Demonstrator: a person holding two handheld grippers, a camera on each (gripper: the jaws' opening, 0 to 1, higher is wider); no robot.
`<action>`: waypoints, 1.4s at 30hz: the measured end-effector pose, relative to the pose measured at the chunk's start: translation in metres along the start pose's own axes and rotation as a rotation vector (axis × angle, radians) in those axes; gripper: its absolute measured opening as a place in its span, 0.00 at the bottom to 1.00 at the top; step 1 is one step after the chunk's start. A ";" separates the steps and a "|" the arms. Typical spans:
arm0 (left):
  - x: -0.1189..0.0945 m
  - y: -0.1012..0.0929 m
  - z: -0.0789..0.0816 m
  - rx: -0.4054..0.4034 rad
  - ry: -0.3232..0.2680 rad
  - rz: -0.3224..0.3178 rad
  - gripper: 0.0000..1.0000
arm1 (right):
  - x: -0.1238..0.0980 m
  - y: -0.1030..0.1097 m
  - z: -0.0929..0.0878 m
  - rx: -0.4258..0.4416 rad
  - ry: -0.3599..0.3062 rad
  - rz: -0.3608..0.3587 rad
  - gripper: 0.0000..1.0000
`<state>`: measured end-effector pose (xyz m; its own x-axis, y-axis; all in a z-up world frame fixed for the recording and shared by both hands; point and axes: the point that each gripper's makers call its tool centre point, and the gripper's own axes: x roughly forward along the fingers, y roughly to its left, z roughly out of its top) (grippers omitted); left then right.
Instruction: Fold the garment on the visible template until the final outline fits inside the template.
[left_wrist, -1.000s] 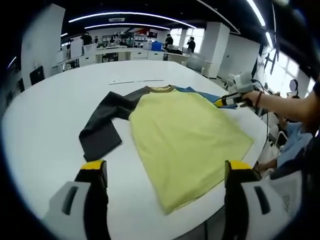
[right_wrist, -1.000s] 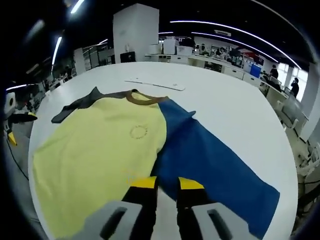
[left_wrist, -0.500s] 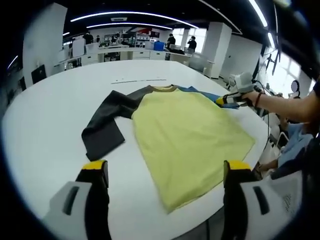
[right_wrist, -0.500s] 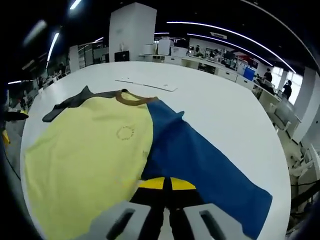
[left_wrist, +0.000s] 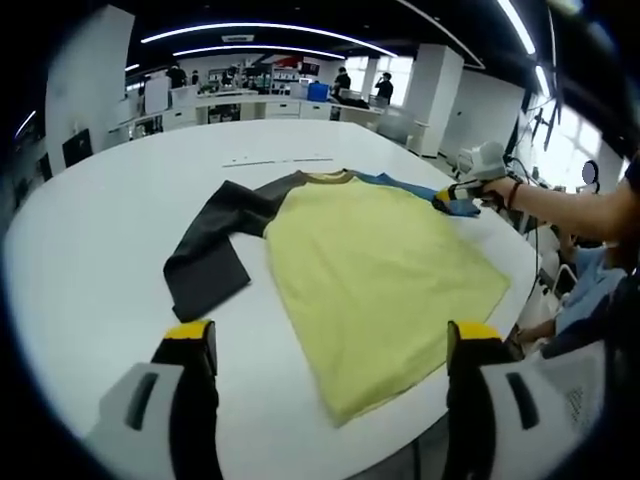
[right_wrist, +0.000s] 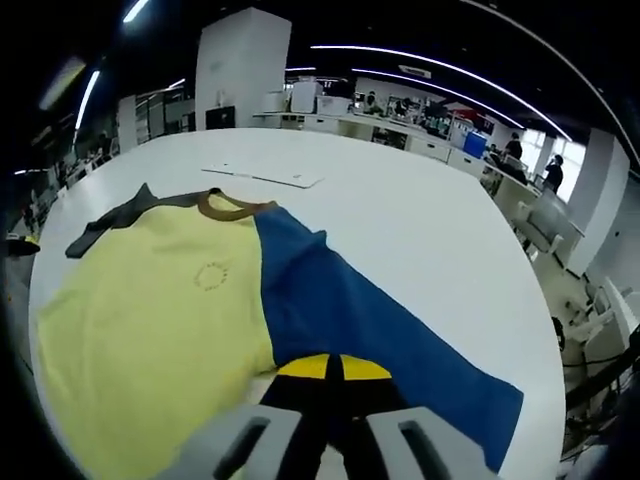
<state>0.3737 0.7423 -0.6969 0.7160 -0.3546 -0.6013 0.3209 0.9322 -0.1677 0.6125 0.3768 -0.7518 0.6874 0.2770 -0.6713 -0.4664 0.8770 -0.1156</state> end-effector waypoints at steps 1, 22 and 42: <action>0.000 0.000 0.000 0.000 0.001 0.001 0.93 | 0.000 -0.001 0.000 -0.004 0.002 -0.007 0.00; 0.000 -0.002 0.000 0.005 0.003 -0.013 0.95 | -0.013 -0.012 -0.011 0.159 0.029 -0.017 0.35; 0.000 -0.009 0.003 0.031 0.000 -0.033 0.99 | -0.050 -0.076 -0.045 0.349 0.030 -0.168 0.55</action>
<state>0.3725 0.7342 -0.6927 0.7044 -0.3853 -0.5961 0.3634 0.9172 -0.1634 0.5887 0.2785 -0.7426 0.7191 0.1115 -0.6859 -0.1278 0.9914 0.0272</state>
